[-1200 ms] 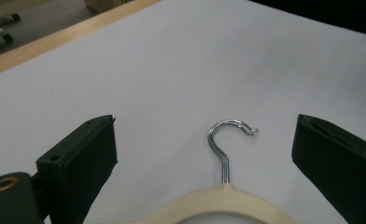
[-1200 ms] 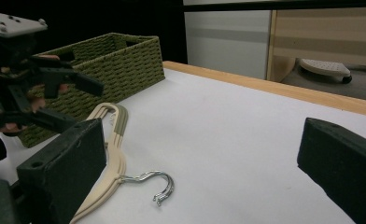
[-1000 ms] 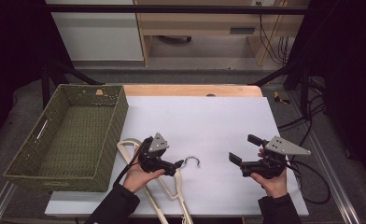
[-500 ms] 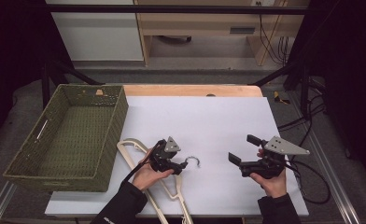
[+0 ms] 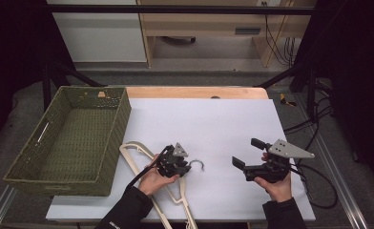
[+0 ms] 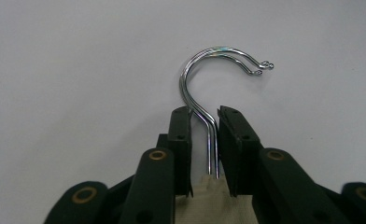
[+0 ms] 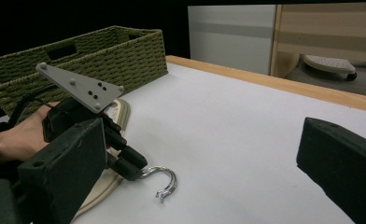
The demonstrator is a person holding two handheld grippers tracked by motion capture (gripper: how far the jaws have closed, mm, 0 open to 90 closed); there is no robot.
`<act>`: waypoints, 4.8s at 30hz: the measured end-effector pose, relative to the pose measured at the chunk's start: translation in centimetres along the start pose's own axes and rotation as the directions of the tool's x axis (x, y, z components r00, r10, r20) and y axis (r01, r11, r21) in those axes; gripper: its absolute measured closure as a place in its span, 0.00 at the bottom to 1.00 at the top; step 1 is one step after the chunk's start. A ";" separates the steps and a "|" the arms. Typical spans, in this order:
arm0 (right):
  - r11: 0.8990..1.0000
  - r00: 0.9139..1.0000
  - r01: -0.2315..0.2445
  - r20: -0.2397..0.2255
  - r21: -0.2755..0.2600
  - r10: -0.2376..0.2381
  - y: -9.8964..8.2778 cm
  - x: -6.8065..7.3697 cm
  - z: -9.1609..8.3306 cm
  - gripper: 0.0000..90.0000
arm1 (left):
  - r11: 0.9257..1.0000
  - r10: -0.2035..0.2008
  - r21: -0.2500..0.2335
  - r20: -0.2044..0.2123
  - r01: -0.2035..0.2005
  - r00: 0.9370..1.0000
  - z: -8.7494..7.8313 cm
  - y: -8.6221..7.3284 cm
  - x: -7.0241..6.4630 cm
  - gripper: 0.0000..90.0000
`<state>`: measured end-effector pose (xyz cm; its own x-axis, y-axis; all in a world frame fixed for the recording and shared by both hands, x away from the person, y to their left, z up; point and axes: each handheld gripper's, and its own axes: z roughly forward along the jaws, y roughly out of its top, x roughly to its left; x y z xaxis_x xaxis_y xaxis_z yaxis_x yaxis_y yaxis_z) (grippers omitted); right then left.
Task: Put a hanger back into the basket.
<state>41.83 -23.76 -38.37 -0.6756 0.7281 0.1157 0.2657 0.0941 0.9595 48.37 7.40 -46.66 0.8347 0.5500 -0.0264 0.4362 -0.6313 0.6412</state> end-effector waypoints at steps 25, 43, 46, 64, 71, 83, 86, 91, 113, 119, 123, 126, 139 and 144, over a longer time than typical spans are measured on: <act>1.000 1.000 -0.002 -0.014 0.011 0.002 -0.1 0.2 0.2 0.03 | 0.998 -0.066 0.000 -0.017 0.066 0.998 -0.5 -0.3 -0.5 0.97; 0.996 0.991 -0.034 -0.126 0.077 0.044 -0.6 2.8 2.6 0.10 | 0.992 -0.051 -0.122 -0.042 0.045 0.998 -4.0 -0.3 -1.5 0.97; 0.995 0.991 -0.029 -0.130 0.091 0.041 -0.6 3.5 3.0 0.11 | 0.989 -0.055 -0.140 -0.046 0.048 0.997 -4.3 -0.3 -1.6 0.97; 0.976 0.970 -0.052 -0.220 0.212 0.100 -3.2 8.4 7.4 0.24 | 0.975 -0.046 -0.223 -0.089 0.025 0.995 -6.8 -0.5 -2.4 0.97; 0.963 0.968 -0.037 -0.229 0.268 0.101 -4.0 9.9 9.2 0.28 | 0.971 -0.052 -0.239 -0.085 0.031 0.995 -7.2 -0.5 -2.4 0.98; 0.928 0.964 -0.016 -0.240 0.372 0.112 -5.3 11.2 12.1 0.50 | 0.967 -0.056 -0.254 -0.081 0.034 0.995 -7.7 -0.4 -2.5 0.98; 0.922 0.957 -0.039 -0.252 0.385 0.146 -5.6 11.3 12.7 0.61 | 0.967 -0.054 -0.254 -0.083 0.032 0.995 -7.7 -0.4 -2.5 0.98; 0.924 0.941 -0.091 -0.272 0.371 0.201 -5.3 11.1 13.0 0.78 | 0.966 -0.054 -0.256 -0.083 0.031 0.995 -7.7 -0.4 -2.5 0.98; 0.916 0.915 -0.185 -0.278 0.357 0.293 -3.3 10.5 11.9 0.93 | 0.921 -0.072 -0.385 -0.030 0.055 0.997 -14.8 -3.1 0.4 0.25; 0.914 0.907 -0.190 -0.292 0.360 0.303 -2.5 10.2 11.5 0.96 | 0.925 -0.093 -0.375 -0.055 0.066 0.994 -15.8 -4.2 1.0 0.10; 0.926 0.906 -0.142 -0.330 0.351 0.264 -1.6 9.5 11.1 0.96 | 0.925 -0.083 -0.376 -0.051 0.058 0.995 -16.2 -4.3 1.1 0.07; 0.937 0.909 -0.093 -0.355 0.338 0.219 -0.8 8.9 10.4 0.96 | 0.930 -0.061 -0.366 -0.048 0.039 0.997 -16.3 -4.3 1.1 0.07; 0.939 0.872 0.032 -0.468 0.343 0.141 -0.1 8.6 9.2 0.96 | 0.962 0.076 -0.265 0.017 -0.069 0.997 -13.7 -3.6 -0.3 0.36; 0.934 0.858 0.054 -0.495 0.354 0.138 -0.2 8.7 9.3 0.96 | 0.963 0.108 -0.254 0.053 -0.091 0.993 -13.0 -3.4 -0.9 0.57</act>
<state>42.27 -11.17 -39.97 -0.8833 0.3013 0.3592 0.4552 0.3674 0.8111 41.82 16.18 -38.81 0.8937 0.4486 0.0022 0.2585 -0.5192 0.8146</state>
